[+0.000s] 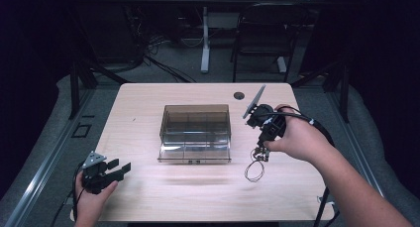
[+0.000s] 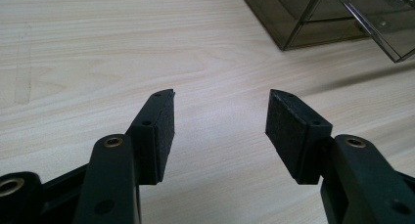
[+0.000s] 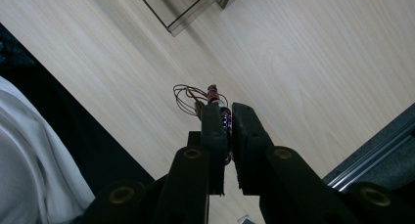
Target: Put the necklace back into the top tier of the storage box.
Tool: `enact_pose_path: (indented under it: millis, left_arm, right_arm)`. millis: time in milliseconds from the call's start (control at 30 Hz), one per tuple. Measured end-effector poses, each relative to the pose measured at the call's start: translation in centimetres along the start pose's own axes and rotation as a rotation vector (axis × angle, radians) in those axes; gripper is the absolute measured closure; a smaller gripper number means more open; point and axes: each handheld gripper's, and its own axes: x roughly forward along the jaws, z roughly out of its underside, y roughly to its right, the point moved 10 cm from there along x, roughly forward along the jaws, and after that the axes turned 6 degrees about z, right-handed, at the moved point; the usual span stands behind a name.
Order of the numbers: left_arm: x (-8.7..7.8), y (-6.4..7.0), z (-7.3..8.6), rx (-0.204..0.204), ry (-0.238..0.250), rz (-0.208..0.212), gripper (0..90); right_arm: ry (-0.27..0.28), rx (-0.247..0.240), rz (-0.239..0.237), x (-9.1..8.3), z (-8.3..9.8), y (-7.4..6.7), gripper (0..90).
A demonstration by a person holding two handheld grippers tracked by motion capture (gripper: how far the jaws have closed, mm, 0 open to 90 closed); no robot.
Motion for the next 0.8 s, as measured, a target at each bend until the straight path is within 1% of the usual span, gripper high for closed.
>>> enact_pose_path:
  millis: [33, 67, 100, 167, 200, 267, 300, 333, 400, 500, 567, 700, 733, 800]
  left_arm:
    - [0.0, 0.0, 0.0, 0.001, 0.000, 0.000, 44.7]
    - [0.0, 0.0, 0.0, 0.001, -0.001, 0.001, 44.6]
    - [0.0, 0.0, 0.0, 0.001, -0.001, 0.001, 44.7]
    - [0.0, 0.0, 0.0, -0.001, -0.001, 0.000, 44.6]
    - [0.0, -0.1, 0.0, 0.001, -0.004, 0.001, 44.6]
    - [0.1, 0.0, 0.0, -0.003, -0.002, 0.001, 44.6]
    - [0.1, 0.0, 0.0, -0.003, -0.002, 0.002, 44.7]
    - [0.1, 0.0, 0.0, 0.000, 0.000, 0.001, 44.6]
    - [0.1, 0.0, 0.0, -0.001, -0.002, 0.001, 44.6]
    - [0.1, -0.1, 0.0, -0.003, -0.001, 0.001, 44.7]
    - [0.0, -0.1, 0.0, -0.003, -0.003, 0.001, 44.6]
    - [-0.1, -0.1, 0.0, 0.002, -0.007, 0.006, 44.6]
    - [0.0, -0.1, -0.1, -0.001, 0.004, 0.003, 44.6]
    - [-0.1, -0.1, -0.1, -0.001, 0.003, 0.004, 44.6]
  right_arm:
    - [-0.007, -0.010, 0.011, -0.1, -0.1, 0.1, 84.8]
    - [-0.006, -0.005, 0.007, -0.2, -0.3, 0.0, 84.8]
    - [-0.009, -0.013, 0.014, -0.3, -0.5, 0.1, 84.8]
    - [0.005, 0.002, 0.010, -0.4, -1.0, 0.0, 84.8]
    - [-0.008, -0.012, 0.018, -0.6, -1.1, 0.2, 84.8]
    - [-0.003, -0.009, 0.014, -0.8, -1.5, 0.1, 84.8]
    - [-0.006, -0.015, 0.022, -1.0, -1.7, 0.2, 84.8]
    - [0.002, -0.005, 0.022, -1.0, -2.0, 0.1, 84.8]
    - [-0.010, -0.020, 0.024, -1.4, -2.3, 0.2, 84.8]
    - [-0.004, -0.021, 0.034, -1.9, -3.0, 0.2, 84.8]
    - [-0.010, -0.032, 0.037, -2.3, -3.4, 0.3, 84.8]
    - [0.004, -0.039, 0.046, -3.4, -4.4, 0.2, 84.8]
    - [0.011, -0.042, 0.045, -3.7, -4.7, 0.2, 84.8]
    - [0.025, -0.040, 0.053, -4.3, -5.3, 0.2, 84.8]
